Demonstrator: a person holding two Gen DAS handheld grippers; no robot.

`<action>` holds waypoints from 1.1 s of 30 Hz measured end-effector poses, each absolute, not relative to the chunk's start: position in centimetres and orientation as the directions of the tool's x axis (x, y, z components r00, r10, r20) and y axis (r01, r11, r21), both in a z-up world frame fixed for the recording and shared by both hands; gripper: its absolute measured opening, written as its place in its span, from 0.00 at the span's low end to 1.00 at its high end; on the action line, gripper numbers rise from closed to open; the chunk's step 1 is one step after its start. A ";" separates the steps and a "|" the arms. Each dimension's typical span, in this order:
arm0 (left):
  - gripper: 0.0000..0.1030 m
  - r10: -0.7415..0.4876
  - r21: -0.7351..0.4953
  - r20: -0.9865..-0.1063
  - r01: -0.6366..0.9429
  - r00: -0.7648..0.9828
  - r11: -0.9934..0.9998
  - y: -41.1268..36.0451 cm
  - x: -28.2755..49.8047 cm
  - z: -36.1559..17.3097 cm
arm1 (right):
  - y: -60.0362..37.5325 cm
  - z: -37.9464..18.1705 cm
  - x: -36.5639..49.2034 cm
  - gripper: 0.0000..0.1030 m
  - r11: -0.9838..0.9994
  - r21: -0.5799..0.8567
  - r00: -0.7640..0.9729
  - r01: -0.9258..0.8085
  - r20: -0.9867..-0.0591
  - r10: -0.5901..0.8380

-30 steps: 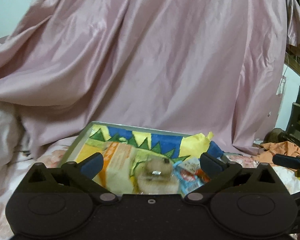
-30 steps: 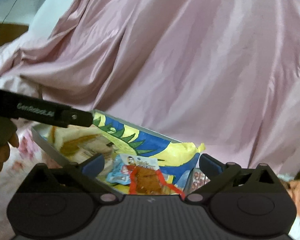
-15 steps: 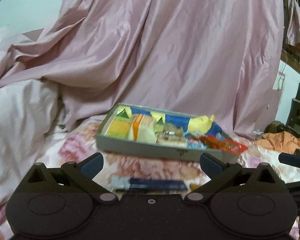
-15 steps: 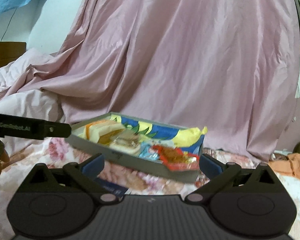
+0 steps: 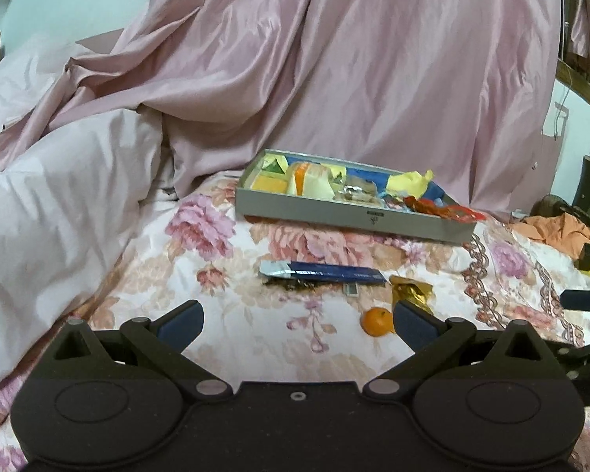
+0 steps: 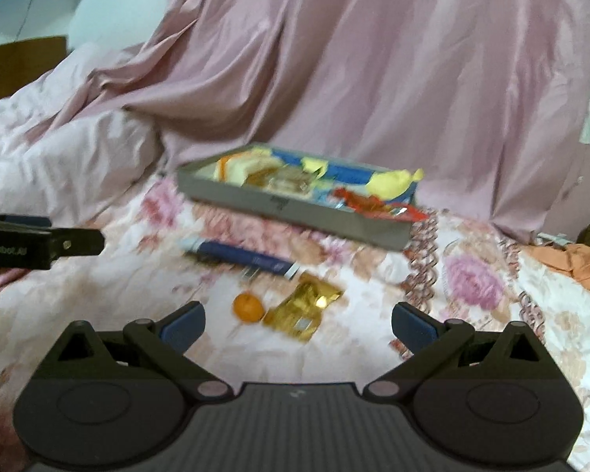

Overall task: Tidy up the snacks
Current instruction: 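Move both tools back over the mandarin and gold foil packet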

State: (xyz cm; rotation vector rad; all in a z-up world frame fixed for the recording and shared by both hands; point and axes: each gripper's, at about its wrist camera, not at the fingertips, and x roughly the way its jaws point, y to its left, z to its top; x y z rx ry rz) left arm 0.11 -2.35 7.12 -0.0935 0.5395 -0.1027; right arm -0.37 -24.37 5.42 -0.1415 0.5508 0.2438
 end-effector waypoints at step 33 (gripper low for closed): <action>0.99 -0.091 -0.147 -0.594 0.003 0.799 0.989 -7.3 2.2 7.7 | -26.1 4.6 0.6 1.00 0.982 -0.061 0.870 -0.180 -0.476 0.130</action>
